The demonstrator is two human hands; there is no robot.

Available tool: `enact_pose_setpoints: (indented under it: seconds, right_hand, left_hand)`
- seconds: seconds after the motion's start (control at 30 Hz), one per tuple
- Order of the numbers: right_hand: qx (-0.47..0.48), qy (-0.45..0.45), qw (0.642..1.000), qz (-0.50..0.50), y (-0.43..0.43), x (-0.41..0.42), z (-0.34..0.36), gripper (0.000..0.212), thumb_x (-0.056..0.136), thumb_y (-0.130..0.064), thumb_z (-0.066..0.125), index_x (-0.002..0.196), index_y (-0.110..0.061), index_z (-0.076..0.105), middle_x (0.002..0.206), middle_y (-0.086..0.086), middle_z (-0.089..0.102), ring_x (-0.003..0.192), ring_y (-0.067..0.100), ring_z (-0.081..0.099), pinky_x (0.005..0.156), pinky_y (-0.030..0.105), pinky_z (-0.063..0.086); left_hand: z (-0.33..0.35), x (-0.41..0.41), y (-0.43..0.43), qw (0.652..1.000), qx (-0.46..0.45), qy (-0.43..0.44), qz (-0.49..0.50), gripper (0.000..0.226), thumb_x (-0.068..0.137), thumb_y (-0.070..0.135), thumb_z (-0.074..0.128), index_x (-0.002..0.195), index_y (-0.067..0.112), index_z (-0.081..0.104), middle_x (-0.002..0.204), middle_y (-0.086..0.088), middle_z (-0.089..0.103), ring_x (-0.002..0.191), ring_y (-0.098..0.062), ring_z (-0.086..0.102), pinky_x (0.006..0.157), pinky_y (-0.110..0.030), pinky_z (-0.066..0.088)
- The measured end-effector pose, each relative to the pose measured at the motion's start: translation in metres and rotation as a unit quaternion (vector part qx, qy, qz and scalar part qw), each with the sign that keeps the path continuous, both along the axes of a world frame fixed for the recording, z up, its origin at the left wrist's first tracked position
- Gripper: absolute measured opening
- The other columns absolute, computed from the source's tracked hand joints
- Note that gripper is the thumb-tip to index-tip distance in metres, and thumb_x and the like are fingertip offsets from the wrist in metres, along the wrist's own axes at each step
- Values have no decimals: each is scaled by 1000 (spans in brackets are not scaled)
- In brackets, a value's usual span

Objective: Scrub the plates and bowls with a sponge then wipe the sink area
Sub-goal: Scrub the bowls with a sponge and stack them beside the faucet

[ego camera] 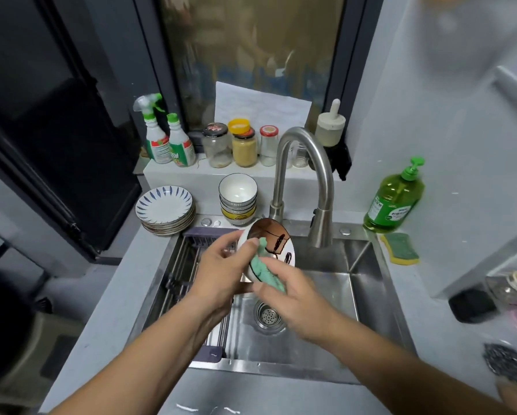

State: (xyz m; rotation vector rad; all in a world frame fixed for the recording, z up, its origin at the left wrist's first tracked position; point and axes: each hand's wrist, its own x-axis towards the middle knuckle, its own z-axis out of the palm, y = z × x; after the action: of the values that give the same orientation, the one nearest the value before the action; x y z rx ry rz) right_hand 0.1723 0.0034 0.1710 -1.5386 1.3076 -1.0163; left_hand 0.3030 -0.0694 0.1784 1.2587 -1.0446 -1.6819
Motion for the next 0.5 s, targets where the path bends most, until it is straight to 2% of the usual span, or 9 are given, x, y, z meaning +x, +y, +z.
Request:
enact_pose_setpoints:
  seconds: [0.03, 0.1, 0.17, 0.2, 0.23, 0.3, 0.4, 0.47, 0.5]
  right_hand:
    - [-37, 108, 993, 15, 0, -5, -1, 26, 93, -34, 57, 104, -12, 61, 104, 3, 60, 96, 20, 56, 90, 44, 49]
    - [-127, 324, 936, 59, -2, -21, -4, 38, 96, -49, 50, 118, -21, 61, 129, -4, 50, 125, 16, 47, 110, 38, 39]
    - [-151, 435, 883, 84, -7, -42, -3, 51, 95, -60, 44, 135, -31, 54, 143, -4, 39, 148, 20, 26, 123, 37, 21]
    - [-146, 456, 874, 89, -8, -46, -2, 53, 95, -60, 45, 138, -30, 53, 143, -3, 40, 151, 22, 19, 125, 39, 17]
    - [-140, 459, 873, 88, -10, -45, -1, 54, 94, -57, 48, 139, -28, 54, 141, -3, 42, 152, 24, 18, 125, 40, 16]
    - [-115, 394, 910, 61, -8, -27, 1, 50, 89, -46, 56, 132, -21, 57, 134, -5, 47, 144, 22, 33, 121, 40, 26]
    - [-73, 175, 982, 10, -5, 3, 9, 41, 81, -25, 62, 118, -7, 60, 118, 0, 53, 113, 14, 51, 102, 26, 42]
    - [-45, 82, 996, -4, -5, 8, 15, 41, 81, -17, 64, 120, -3, 60, 116, 3, 56, 109, 9, 53, 98, 17, 40]
    - [-52, 93, 994, -1, -4, 6, 17, 42, 83, -17, 66, 122, -5, 60, 117, 1, 58, 109, 7, 53, 98, 16, 39]
  left_hand:
    - [2, 3, -1, 1000, 10, 6, 2, 35, 94, 23, 72, 125, 9, 64, 94, -15, 73, 64, -16, 70, 49, -30, 55]
    - [6, 8, 0, 999, 39, 24, -9, 25, 95, 24, 71, 116, 10, 66, 83, -7, 71, 63, -18, 70, 46, -36, 59]
    - [7, 10, 0, 996, 72, 38, -24, 17, 95, 24, 71, 108, 14, 66, 70, 0, 72, 65, -22, 73, 53, -47, 64]
    - [7, 11, 0, 995, 83, 44, -22, 16, 95, 25, 71, 106, 15, 65, 69, 0, 73, 67, -24, 74, 57, -49, 64]
    - [8, 11, 0, 995, 85, 48, -15, 16, 95, 26, 71, 105, 15, 64, 72, -2, 74, 68, -25, 74, 58, -50, 64]
    - [9, 6, -2, 997, 68, 41, 5, 20, 94, 27, 72, 106, 14, 63, 83, -9, 72, 67, -25, 72, 52, -44, 63]
    - [10, 1, -2, 999, 21, 25, 33, 19, 96, 24, 71, 107, 13, 61, 84, -8, 70, 57, -19, 67, 46, -33, 58]
    - [12, 2, 0, 999, -3, 27, 33, 18, 96, 23, 70, 106, 13, 61, 81, -6, 70, 56, -17, 66, 45, -32, 56]
    - [15, 3, -1, 999, -9, 24, 27, 18, 96, 24, 70, 107, 13, 61, 81, -6, 69, 56, -17, 66, 45, -31, 55]
